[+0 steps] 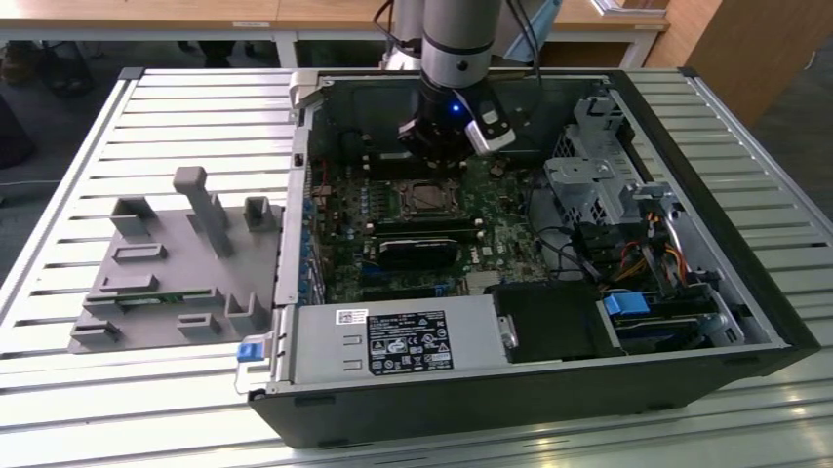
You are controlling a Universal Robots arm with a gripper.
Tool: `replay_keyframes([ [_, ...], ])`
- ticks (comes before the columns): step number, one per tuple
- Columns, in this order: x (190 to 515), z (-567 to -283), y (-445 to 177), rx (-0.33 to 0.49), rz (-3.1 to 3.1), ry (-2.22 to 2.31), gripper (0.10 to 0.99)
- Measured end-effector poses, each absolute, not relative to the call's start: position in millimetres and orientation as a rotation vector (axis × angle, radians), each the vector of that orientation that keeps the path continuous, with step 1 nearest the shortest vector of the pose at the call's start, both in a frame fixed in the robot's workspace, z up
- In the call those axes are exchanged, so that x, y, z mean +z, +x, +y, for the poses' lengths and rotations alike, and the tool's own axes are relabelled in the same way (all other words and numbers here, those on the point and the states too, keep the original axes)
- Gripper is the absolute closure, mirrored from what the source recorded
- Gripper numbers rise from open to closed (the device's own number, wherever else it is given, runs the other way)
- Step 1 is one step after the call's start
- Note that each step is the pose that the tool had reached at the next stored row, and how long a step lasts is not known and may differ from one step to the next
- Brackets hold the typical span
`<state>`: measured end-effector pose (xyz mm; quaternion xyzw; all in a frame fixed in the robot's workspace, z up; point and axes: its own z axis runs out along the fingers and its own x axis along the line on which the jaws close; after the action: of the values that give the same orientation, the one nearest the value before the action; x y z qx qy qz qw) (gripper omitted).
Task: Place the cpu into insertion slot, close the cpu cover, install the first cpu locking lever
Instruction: 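Install the first cpu locking lever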
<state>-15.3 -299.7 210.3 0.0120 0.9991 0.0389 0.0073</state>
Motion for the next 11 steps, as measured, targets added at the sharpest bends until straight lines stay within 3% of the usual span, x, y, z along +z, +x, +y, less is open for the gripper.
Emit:
replay_keyframes([
  [11, 214.5, -306.9, -15.3, 0.122, 3.124, 0.038, 0.98],
])
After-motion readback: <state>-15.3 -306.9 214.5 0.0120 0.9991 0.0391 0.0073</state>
